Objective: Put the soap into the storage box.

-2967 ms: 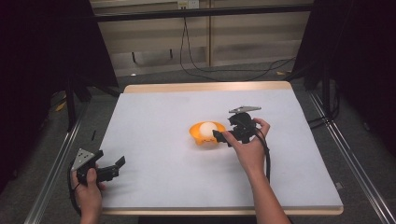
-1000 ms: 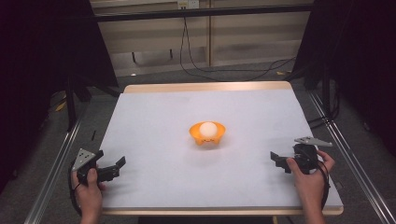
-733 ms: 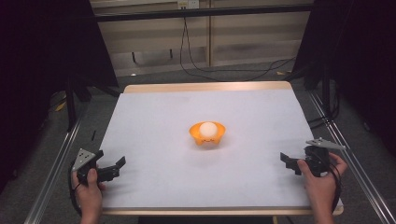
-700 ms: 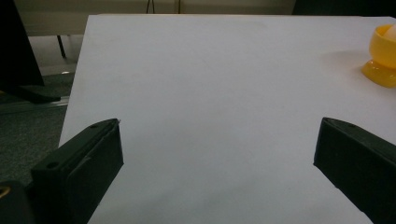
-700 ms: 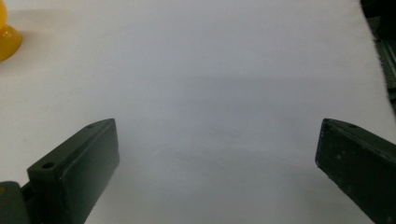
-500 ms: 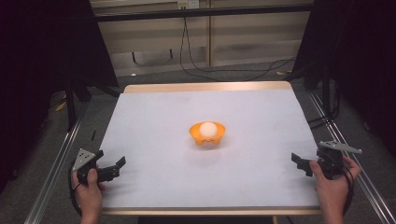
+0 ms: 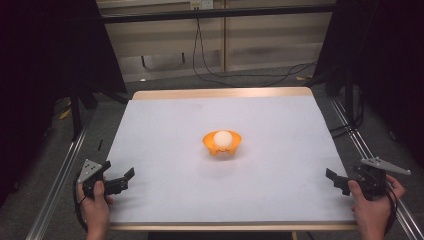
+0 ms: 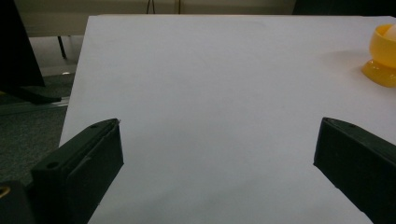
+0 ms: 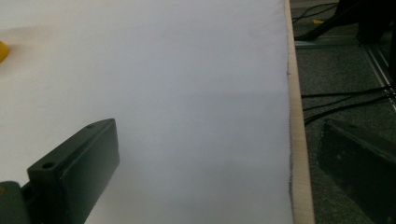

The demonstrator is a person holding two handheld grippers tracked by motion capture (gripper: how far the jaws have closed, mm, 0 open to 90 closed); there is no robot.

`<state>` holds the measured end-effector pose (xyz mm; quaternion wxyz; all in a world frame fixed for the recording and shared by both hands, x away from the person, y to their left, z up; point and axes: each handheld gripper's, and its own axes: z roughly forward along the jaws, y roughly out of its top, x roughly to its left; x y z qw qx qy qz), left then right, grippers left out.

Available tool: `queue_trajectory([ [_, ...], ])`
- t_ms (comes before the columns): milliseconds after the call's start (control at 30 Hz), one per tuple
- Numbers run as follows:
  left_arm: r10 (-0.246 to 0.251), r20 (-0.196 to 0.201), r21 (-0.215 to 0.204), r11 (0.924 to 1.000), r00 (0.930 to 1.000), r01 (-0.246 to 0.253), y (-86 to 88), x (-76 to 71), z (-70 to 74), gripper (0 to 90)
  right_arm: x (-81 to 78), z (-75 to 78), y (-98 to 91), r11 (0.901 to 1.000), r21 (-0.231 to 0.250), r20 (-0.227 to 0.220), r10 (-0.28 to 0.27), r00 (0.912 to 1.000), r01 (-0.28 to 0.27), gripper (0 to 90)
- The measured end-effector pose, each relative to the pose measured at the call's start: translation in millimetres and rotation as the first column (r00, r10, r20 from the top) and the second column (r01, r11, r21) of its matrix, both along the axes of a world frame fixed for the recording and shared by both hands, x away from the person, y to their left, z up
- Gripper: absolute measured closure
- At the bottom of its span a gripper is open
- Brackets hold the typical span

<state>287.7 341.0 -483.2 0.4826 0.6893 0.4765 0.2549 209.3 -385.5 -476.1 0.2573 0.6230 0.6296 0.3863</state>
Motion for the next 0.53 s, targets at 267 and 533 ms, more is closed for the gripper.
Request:
queue_trajectory([
  [267, -0.006, 0.001, 0.006, 1.0, 1.0, 0.006, 0.7, 0.1, 0.1, 1.2, -10.7, -7.7, 1.0, 0.9995, 0.029, 0.061, -0.011, 0.9981, 0.01, 0.0],
  [533, 0.0, 0.001, 0.0, 1.0, 1.0, 0.0, 0.3, 0.3, 0.0, 1.2, -11.3, -9.0, 1.0, 0.9996, 0.025, 0.063, -0.01, 0.998, 0.009, 0.1],
])
